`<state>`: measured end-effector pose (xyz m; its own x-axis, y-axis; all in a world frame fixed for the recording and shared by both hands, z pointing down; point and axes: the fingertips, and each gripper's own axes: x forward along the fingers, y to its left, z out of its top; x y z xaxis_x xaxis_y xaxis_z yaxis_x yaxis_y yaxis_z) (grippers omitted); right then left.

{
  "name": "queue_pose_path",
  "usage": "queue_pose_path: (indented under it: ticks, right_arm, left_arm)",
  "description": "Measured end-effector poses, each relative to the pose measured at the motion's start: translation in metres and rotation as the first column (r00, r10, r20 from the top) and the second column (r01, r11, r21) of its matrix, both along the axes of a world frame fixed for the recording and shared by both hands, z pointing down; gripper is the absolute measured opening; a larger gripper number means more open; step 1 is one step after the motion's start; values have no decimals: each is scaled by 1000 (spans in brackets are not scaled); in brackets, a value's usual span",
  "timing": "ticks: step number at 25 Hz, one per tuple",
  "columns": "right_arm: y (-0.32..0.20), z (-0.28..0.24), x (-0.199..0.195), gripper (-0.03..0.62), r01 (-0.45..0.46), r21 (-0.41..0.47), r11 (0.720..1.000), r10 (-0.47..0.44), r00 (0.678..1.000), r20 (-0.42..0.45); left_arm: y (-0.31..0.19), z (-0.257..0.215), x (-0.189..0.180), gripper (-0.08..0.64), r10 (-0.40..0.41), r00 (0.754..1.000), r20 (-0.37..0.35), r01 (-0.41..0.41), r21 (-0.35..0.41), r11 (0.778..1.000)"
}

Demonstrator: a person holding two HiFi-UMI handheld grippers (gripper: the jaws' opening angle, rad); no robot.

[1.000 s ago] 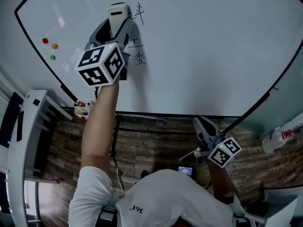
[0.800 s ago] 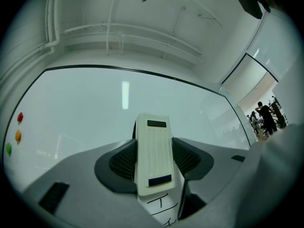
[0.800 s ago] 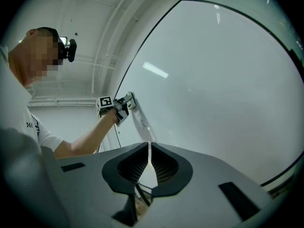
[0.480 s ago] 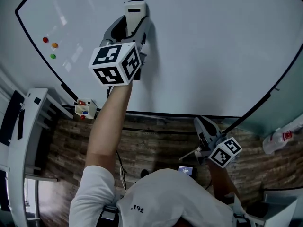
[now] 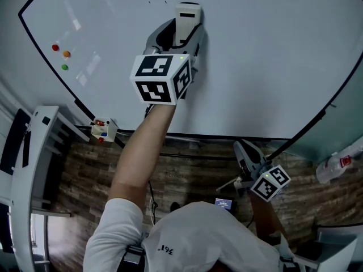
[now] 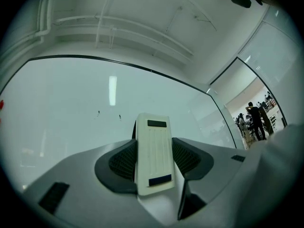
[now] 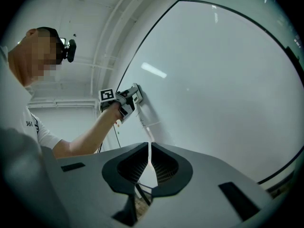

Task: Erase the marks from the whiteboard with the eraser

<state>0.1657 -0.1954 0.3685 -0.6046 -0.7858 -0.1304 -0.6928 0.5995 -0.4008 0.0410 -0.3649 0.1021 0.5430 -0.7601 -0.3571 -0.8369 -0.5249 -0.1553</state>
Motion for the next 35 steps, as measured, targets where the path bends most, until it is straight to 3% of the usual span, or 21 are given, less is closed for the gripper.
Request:
queue_pose_path:
  ticks: [21,27,35]
  right_arm:
    - [11,-2,-8,28,-28,-2,1000,28,1000,-9]
    - [14,1,-15,28,-23,-11,1000,23,1000,-15]
    - [11,4,-32,28,6,-25,1000,-7,1000,-27]
  left_arm:
    - [23,5,21,240,128,991,28,-128,-1,992]
    - [25,14,-9,240,108,994,-7,-108,-18,994]
    - [20,43,-84,241,19,997,-69,-24,-69,997]
